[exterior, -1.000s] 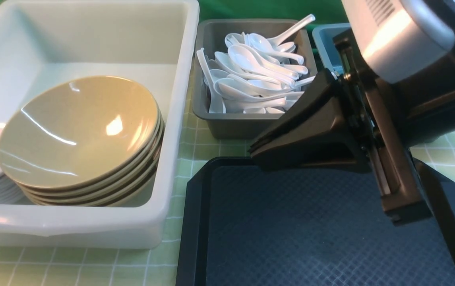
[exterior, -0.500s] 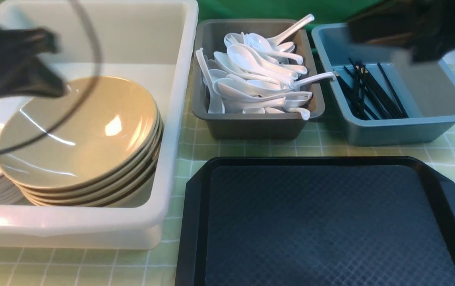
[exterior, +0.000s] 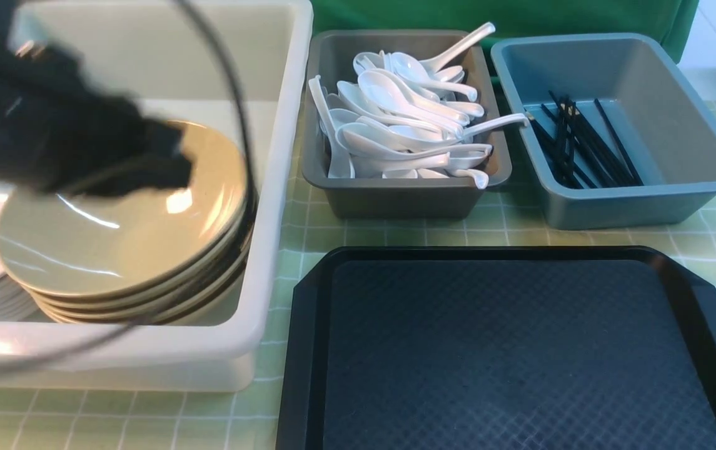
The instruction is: On green table put chopsticks spoon bowls plates into blue grey white boxes.
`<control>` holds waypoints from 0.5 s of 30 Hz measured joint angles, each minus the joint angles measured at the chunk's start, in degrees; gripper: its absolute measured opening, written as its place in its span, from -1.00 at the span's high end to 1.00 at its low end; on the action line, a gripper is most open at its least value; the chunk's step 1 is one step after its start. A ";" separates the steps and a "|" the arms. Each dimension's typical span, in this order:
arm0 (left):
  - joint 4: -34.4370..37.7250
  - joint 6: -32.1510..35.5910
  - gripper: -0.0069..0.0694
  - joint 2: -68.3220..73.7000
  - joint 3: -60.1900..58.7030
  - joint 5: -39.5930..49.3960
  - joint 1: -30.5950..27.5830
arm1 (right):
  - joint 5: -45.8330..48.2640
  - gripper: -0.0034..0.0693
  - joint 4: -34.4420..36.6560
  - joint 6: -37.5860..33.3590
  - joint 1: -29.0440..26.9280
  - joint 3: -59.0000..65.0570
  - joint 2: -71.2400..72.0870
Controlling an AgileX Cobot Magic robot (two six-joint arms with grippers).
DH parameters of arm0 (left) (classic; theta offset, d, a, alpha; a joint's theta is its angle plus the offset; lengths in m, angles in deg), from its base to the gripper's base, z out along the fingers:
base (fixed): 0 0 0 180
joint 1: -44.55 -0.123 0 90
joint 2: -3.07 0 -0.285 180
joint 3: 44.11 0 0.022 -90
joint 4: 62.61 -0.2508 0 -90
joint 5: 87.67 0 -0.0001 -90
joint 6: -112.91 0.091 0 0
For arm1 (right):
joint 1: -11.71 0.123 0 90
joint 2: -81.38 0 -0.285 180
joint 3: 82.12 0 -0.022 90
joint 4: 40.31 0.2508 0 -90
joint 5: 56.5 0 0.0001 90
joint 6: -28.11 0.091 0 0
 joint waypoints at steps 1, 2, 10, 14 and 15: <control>-1.30 -1.58 0.82 -2.42 -1.70 0.00 0.07 | -2.88 0.72 -0.07 -0.15 0.00 3.07 3.43; -3.34 -4.11 0.82 -7.06 -5.02 -0.06 0.07 | -6.51 0.71 -0.07 -1.07 0.00 7.21 7.93; -3.74 -8.54 0.82 -35.55 -23.84 -1.01 0.12 | -21.53 0.71 0.16 -3.90 4.59 34.39 38.90; -2.70 -9.15 0.82 -51.38 -31.86 -1.80 0.12 | -28.02 0.69 0.32 -3.78 6.46 45.56 53.03; -2.50 -9.20 0.82 -53.65 -32.81 -1.80 0.12 | -29.02 0.69 0.32 -3.70 6.85 47.08 54.67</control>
